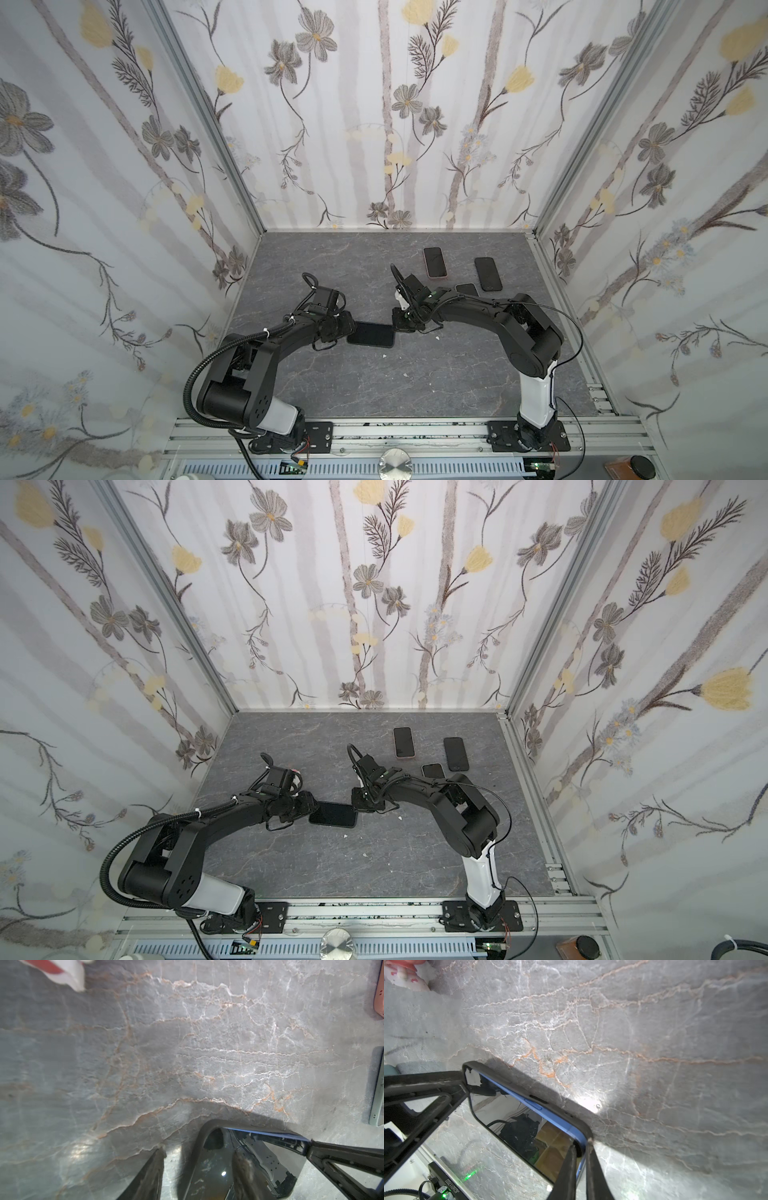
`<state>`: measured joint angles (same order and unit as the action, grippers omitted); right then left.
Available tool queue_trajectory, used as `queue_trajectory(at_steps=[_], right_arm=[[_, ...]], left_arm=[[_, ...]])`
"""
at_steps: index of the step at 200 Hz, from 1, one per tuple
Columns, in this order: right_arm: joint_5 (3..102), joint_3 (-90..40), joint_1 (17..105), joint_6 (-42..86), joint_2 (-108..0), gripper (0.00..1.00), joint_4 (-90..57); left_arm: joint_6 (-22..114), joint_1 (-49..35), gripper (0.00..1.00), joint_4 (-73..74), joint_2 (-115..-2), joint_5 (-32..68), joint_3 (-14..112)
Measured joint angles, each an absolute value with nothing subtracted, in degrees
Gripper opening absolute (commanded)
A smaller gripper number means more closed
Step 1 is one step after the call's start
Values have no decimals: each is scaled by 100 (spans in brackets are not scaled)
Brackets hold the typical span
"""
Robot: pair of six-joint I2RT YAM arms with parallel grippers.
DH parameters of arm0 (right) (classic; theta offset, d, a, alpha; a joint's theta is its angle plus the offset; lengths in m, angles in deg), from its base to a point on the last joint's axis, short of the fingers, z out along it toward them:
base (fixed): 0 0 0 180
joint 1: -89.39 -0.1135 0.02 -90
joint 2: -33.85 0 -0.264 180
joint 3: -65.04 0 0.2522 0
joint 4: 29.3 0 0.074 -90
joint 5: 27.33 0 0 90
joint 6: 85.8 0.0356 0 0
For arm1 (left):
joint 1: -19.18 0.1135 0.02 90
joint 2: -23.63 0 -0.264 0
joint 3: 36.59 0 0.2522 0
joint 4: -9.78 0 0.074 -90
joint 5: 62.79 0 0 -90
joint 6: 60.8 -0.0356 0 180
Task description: Put the phone into the phone case
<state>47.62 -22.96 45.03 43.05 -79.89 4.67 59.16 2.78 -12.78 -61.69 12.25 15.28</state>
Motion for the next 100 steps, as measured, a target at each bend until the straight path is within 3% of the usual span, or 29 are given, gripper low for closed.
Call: queue_trajectory(at_steps=[100], right_arm=[[4955,-2586,4394,3957,-8284,5,976]], left_arm=[[5894,278,57,-1101,-6239,1107,1513]])
